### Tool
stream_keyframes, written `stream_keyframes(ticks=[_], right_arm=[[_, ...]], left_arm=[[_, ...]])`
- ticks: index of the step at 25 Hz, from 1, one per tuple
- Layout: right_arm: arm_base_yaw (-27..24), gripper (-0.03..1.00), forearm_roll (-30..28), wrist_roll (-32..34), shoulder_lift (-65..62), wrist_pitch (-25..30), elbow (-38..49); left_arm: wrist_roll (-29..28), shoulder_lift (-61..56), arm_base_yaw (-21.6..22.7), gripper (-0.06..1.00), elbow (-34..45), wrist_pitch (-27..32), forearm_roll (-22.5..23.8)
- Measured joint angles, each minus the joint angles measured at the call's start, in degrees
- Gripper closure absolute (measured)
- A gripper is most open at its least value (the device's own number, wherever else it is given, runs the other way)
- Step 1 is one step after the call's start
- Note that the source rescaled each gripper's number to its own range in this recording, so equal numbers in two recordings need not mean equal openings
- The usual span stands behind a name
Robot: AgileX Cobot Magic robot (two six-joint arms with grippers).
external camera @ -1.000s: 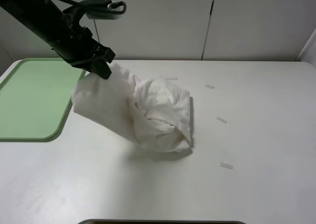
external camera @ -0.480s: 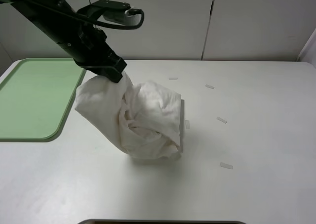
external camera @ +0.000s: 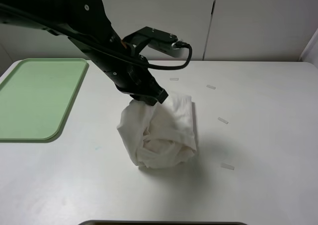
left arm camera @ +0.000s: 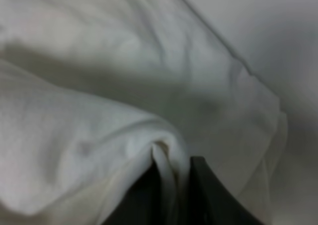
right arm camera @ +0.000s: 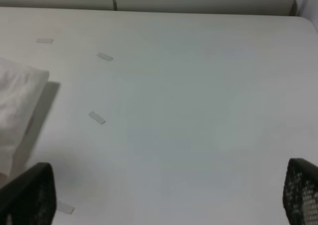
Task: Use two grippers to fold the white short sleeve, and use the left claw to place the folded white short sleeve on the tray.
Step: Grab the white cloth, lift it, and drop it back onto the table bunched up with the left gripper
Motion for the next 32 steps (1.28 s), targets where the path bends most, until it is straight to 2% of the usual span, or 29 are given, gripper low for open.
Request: stream_keyframes(ticks=[7, 14, 16, 23, 32], right_arm=[[0.00, -0.03, 0.00, 0.00, 0.00, 0.00, 0.00], [0.00, -0.03, 0.00, 0.00, 0.00, 0.00, 0.00], [0.00, -0.03, 0.00, 0.00, 0.00, 0.00, 0.00], [0.00, -0.03, 0.45, 0.00, 0.00, 0.00, 0.00], [0.00, -0.03, 0.45, 0.00, 0.00, 0.00, 0.00]], left_arm=[[-2.45, 3.29, -2.79, 0.84, 0.00, -2.84, -0.33], [-2.45, 3.64, -3.01, 0.84, 0.00, -3.93, -3.14], [-2.27, 4.44, -3.24, 0.84, 0.00, -5.16, -5.66], [-2.22, 7.61, -3.77, 0.84, -0.32, -6.53, -6.09], [0.39, 16.11, -5.71, 0.84, -6.93, -6.60, -6.09]])
